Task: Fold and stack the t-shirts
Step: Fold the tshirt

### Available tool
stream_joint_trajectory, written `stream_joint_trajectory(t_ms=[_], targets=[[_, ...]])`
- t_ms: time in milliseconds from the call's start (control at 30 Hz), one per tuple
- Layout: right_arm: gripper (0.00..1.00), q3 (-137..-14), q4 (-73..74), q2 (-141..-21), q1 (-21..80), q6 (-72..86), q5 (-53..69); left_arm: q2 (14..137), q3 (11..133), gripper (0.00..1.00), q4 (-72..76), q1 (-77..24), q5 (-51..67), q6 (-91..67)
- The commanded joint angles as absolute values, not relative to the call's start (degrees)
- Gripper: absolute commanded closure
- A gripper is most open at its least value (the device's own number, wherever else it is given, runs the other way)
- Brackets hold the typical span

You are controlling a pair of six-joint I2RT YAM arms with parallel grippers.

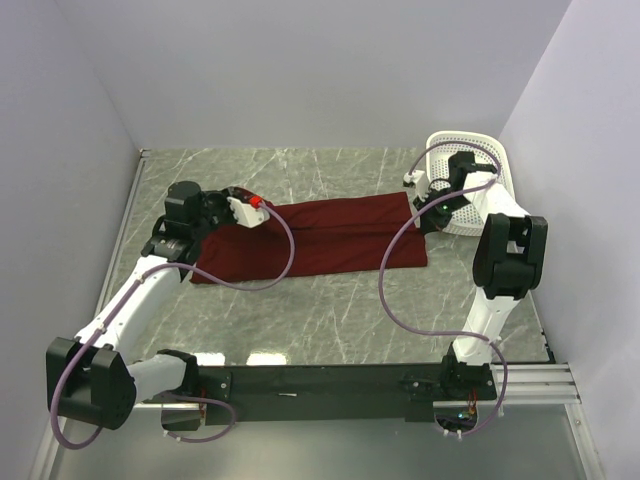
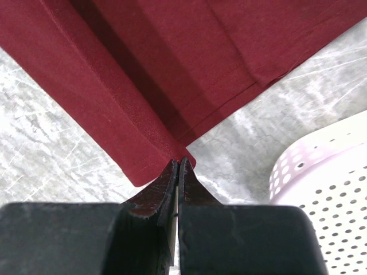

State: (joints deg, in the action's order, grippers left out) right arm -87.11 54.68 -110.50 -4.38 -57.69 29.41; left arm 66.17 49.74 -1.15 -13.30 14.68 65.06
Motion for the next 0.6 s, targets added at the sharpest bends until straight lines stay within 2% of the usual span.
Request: stream_joint_trajectory(t_ms=[0,567], targets=[[1.0,-90.2,53.9,-111.4,-4.2,-56.9,29.4,63.5,48.9,1.0,0.9,-12.8,15.2,64.1],[1.0,-90.5,53.3,-112.1,-3.7,-56.0,29.5,63.5,48.3,1.0,0.8,-12.7,15.6,64.0]])
